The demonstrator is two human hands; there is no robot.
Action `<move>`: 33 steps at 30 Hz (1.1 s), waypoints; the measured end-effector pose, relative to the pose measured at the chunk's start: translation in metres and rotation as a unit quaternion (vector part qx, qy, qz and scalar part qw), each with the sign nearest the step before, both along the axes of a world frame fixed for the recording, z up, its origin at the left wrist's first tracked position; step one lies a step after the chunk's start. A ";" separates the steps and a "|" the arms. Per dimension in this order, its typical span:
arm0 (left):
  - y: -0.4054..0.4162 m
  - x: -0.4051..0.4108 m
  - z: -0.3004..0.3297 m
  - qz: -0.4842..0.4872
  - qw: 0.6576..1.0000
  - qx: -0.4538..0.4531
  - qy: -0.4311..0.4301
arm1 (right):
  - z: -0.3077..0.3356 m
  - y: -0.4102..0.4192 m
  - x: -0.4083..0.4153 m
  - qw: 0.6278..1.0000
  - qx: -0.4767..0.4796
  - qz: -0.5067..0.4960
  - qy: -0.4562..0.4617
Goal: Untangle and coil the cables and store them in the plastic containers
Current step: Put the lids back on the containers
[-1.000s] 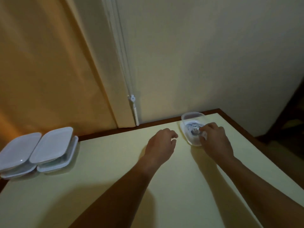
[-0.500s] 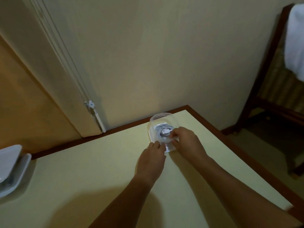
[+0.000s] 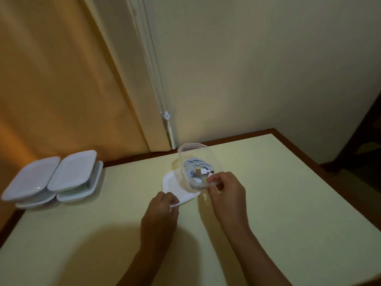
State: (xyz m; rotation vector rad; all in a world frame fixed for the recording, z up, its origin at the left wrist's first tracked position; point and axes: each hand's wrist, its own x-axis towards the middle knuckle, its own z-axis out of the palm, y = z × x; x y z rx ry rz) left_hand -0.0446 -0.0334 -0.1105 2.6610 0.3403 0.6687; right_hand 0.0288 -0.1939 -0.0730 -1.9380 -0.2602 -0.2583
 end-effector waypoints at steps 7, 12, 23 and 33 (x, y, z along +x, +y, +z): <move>0.034 -0.066 0.004 0.161 0.950 -0.255 -0.082 | -0.017 0.030 -0.048 1.000 -0.012 0.021 0.001; 0.040 -0.078 0.017 0.191 0.906 -0.359 -0.118 | -0.031 0.053 -0.064 0.997 -0.062 0.041 -0.001; 0.026 -0.048 0.013 0.042 0.972 -0.171 -0.154 | -0.006 0.054 -0.061 0.994 -0.104 0.020 0.036; 0.011 -0.042 -0.003 0.002 0.988 -0.093 -0.122 | -0.009 0.046 -0.042 0.996 -0.036 0.036 0.068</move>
